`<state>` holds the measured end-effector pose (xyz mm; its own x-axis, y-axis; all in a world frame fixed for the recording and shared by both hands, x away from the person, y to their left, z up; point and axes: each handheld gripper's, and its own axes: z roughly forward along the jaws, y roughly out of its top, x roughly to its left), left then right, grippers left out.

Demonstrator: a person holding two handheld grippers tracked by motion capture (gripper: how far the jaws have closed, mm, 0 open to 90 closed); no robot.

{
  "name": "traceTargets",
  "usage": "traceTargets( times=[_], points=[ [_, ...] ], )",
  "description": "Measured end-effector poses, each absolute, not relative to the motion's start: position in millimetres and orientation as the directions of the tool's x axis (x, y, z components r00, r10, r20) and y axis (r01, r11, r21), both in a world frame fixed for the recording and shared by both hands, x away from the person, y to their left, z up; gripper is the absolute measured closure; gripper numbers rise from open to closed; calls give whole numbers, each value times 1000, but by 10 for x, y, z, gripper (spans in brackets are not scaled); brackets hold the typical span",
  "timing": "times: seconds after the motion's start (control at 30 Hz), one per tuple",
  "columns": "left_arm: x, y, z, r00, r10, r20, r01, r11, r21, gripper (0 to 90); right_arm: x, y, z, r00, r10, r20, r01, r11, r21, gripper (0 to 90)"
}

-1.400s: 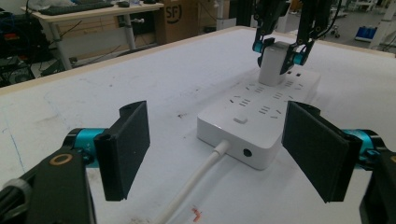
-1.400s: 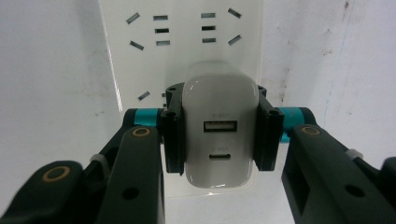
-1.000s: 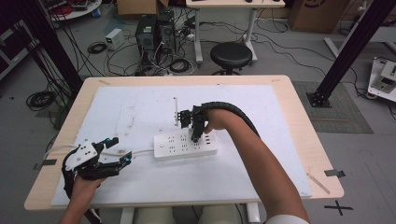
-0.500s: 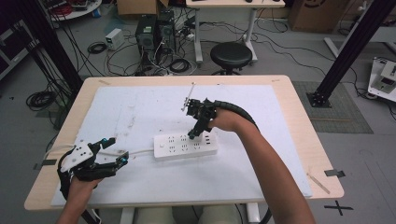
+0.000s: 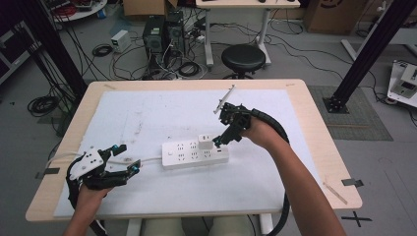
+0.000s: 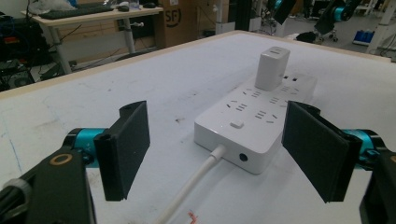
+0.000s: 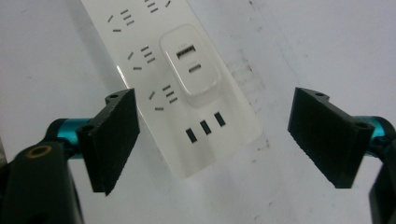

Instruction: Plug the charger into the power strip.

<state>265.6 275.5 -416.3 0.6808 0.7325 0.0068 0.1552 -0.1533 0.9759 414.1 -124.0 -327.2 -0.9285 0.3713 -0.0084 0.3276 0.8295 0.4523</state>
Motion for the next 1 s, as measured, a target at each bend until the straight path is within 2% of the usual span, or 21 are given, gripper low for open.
traceTargets(
  times=[0.03,0.5,0.8,1.0],
  points=[
    [2658,2750,-4160,683,731,8,154,-155,976,235,4118,-1275,-3263,-922,388,-10,341,821,457,114],
    [2654,2722,-4113,683,730,11,139,-145,980,235,3772,-1854,-3230,-860,504,-82,386,746,543,114],
    [2674,2694,-4102,689,725,11,138,-147,979,235,3558,-2220,-3408,-805,589,-67,426,654,625,114],
    [2694,2669,-4103,691,723,12,137,-147,980,235,3487,-2331,-3503,-786,616,-56,444,624,643,114]
  ],
)
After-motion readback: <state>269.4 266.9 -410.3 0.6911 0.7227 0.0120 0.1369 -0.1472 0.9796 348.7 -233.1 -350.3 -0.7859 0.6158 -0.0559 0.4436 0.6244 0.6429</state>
